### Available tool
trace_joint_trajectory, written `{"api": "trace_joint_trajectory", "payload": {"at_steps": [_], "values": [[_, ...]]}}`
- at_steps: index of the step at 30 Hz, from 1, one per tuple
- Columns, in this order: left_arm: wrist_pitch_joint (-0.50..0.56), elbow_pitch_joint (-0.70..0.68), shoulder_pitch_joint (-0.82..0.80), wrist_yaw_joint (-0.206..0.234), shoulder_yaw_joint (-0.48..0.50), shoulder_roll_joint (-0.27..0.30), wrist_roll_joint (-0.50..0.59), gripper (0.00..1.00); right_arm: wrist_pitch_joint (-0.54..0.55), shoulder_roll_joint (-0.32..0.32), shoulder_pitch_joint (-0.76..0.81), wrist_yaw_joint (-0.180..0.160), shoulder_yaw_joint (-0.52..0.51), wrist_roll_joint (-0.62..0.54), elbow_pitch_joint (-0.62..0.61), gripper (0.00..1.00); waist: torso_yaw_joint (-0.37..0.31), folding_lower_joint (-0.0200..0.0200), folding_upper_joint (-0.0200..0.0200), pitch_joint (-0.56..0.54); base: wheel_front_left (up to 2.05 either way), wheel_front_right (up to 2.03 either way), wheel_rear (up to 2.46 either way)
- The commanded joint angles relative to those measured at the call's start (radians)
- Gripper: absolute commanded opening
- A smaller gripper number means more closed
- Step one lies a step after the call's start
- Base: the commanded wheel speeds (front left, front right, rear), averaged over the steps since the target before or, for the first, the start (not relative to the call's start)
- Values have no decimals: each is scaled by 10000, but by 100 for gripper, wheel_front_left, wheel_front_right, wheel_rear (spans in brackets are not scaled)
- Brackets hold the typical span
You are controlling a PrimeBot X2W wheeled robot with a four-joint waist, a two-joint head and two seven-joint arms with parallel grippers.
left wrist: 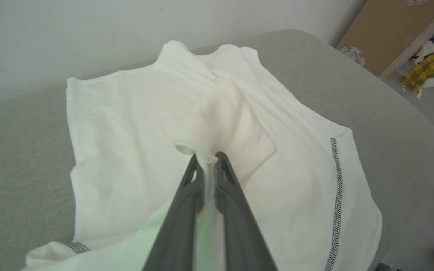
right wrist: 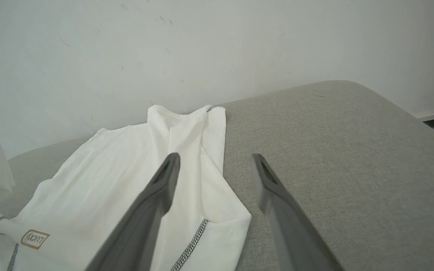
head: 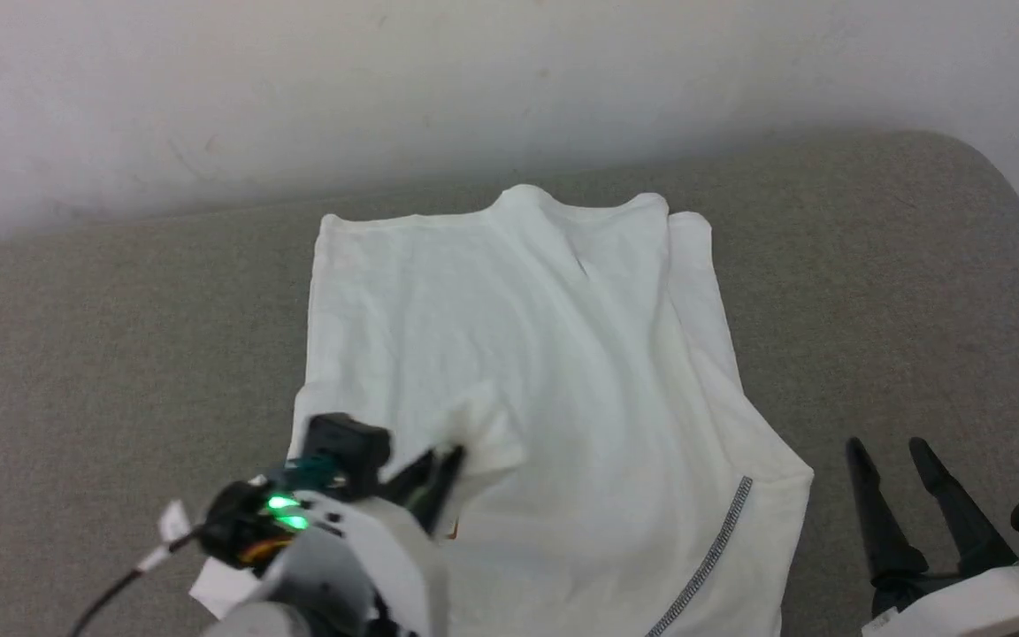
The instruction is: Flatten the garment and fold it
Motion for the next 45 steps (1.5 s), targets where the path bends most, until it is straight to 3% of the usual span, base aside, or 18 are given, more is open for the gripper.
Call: {"api": "trace_joint_trajectory", "payload": {"at_steps": [1,9,12,17,18,19,20,26,30,34,39,45], "values": [[-3,298,-331,-265,-403,-618,44,0,-31,33,-165,-9,6,44,0,100,-98,-1,1,91,0,0,0],[-740,3020,-1679,-1509,-2125,-3682,207,0,-4,34,-368,-9,10,51,-49,100,-379,-1,1,454,0,0,0],[-1067,4071,-1990,-1922,-2559,-4500,260,0,32,35,-426,-9,19,50,-44,100,-502,-1,1,603,0,0,0],[-1347,6007,-1995,-2358,-3024,-5105,217,0,37,35,-474,-9,72,110,-8,100,-626,-1,1,825,0,0,0],[-1461,6314,-1969,-2409,-3021,-5174,169,33,32,35,-482,-9,84,123,-1,100,-633,-1,1,851,0,0,0],[-1597,6572,-1991,-2447,-3036,-5216,197,95,22,35,-484,-9,82,128,3,100,-621,-1,1,865,0,0,0],[-1806,6740,-2021,-2521,-3033,-5263,216,100,11,35,-479,-9,73,128,5,100,-594,-1,1,856,0,0,0],[-3636,6515,-2087,-2856,-2701,-5290,383,100,-47,35,-445,-9,45,-194,-151,100,-224,-1,1,517,0,0,0],[-4931,5697,-1890,-2792,-2089,-4855,411,100,-5,35,-401,-9,-31,-497,-215,100,83,-1,1,199,0,0,0],[-5863,5001,-1535,-2268,-1051,-4195,403,100,80,35,-346,-9,-116,-654,-281,100,339,-1,1,-37,0,0,0],[-6198,4444,-871,-1760,472,-3496,410,100,178,35,-255,-9,-174,-725,-311,100,578,-1,1,-193,0,0,0],[-6225,3562,372,-1374,2865,-3180,1122,100,336,35,-192,-9,-213,-887,-311,100,729,-1,1,-347,0,0,0]]}}
